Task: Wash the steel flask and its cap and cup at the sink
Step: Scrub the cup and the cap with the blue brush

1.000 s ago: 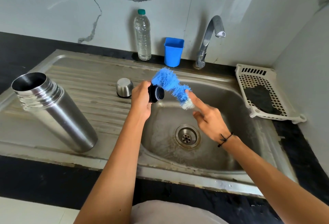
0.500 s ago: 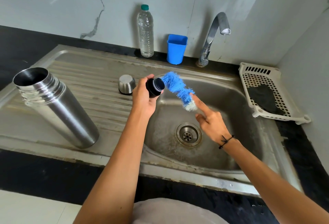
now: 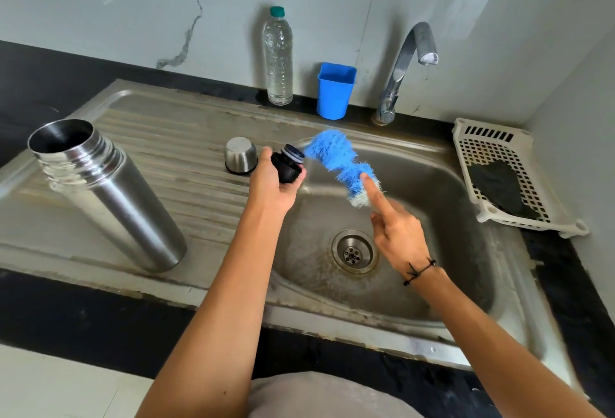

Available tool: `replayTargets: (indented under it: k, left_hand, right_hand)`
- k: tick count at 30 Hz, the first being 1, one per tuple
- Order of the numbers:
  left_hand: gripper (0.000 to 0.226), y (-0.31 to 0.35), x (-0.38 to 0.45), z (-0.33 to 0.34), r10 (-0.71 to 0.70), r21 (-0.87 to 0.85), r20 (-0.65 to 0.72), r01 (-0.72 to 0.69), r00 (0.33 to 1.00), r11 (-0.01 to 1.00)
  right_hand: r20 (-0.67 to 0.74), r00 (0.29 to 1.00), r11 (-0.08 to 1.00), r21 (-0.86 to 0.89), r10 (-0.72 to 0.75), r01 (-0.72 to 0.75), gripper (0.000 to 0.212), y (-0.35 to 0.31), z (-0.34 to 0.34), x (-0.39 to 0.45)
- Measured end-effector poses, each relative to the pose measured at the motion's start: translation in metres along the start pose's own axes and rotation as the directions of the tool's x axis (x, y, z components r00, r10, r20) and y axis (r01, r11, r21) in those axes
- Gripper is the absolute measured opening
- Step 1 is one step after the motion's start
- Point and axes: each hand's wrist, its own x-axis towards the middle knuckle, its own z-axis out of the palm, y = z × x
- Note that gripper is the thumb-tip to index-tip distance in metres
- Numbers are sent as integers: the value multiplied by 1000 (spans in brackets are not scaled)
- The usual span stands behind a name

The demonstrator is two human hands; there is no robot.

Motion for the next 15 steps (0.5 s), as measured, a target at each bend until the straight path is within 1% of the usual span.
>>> replayTargets:
  k: [3,4,6,9,12,13,15]
  left_hand:
    - [8,-4,-5,1,-29,84,62,24,998,996]
    - [10,-6,-8,3,-36,113,85,26,996,993]
    - [20,-9,-9,6,-36,122,114,22,993,992]
    - [30,-7,-10,6,-43,116,80,33,996,993]
    - [48,-4,-7,1,-85,68,63,81,994,994]
    - [52,-5,-6,1,-100,91,66,94,993,991]
    - [51,-5,-8,3,-120,158,81,106,989,982]
  right_hand:
    - [-34,999,1000,-8,-30,29,74,-8,-6,7]
    - [-25,999,999,-21,-48,48,73,-11,-5,9]
    - [-16,999,999,-13,-44,43,72,-15,0,10]
    - [-31,999,1000,20,-16,17,70,-5,4,3]
    - [-41,998,998,57,-37,39,66,-1,1,-1]
    - [-50,998,996,75,-47,51,66,-3,-1,1]
    - [-60,995,992,91,-85,90,65,-9,-2,6]
